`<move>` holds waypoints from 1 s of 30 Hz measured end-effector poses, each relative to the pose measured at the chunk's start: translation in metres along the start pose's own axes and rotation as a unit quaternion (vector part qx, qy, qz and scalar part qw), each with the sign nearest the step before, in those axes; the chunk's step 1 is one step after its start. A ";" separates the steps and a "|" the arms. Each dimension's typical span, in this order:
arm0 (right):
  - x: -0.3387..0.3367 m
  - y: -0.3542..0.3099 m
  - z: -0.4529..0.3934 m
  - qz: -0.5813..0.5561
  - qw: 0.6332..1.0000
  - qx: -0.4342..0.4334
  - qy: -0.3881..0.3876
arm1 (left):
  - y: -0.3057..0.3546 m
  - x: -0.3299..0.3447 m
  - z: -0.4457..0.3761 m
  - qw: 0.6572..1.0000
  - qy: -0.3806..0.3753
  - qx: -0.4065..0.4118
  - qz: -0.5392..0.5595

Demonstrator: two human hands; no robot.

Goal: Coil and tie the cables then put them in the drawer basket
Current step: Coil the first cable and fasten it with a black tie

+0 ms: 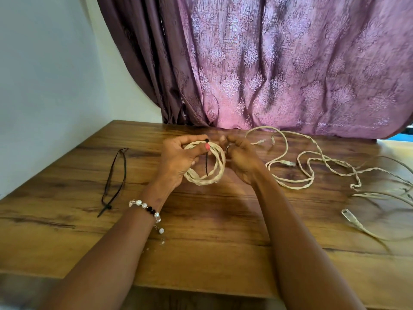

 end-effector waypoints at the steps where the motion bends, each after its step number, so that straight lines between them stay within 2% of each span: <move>1: 0.001 0.009 0.002 0.021 0.999 0.039 -0.004 | 0.004 0.002 0.000 0.998 -0.010 0.036 -0.044; 5: 0.007 0.014 0.008 0.018 0.994 0.109 -0.027 | 0.017 0.008 0.001 0.977 -0.061 0.143 -0.147; 11: 0.014 0.018 0.013 -0.035 0.983 0.165 -0.073 | 0.036 0.010 0.008 0.942 -0.088 0.235 -0.224; 14: 0.019 0.021 0.018 -0.106 0.969 0.205 -0.089 | 0.042 0.011 0.013 0.926 -0.095 0.279 -0.238; 16: 0.020 0.022 0.019 -0.158 0.959 0.224 -0.076 | 0.043 0.010 0.016 0.931 -0.094 0.279 -0.215; 18: 0.016 0.025 0.017 -0.192 0.953 0.234 -0.028 | 0.043 0.010 0.017 0.934 -0.089 0.282 -0.200; 20: 0.008 0.028 0.012 -0.181 0.959 0.217 0.030 | 0.045 0.011 0.019 0.925 -0.080 0.306 -0.210; 25: -0.015 0.014 0.006 -0.137 0.974 0.095 0.152 | 0.044 0.017 0.022 0.904 -0.051 0.352 -0.237; 30: -0.016 0.004 0.008 -0.138 0.972 0.033 0.188 | 0.036 0.011 0.017 0.922 -0.036 0.316 -0.219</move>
Point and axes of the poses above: each hand's wrist, its own z-axis away from the middle knuckle, its own x-axis out of the palm, y = z × x, the point moved 9 cm from there along -z, towards the middle knuckle, and after that the axes turned 6 degrees about y, right-handed, at the moved point
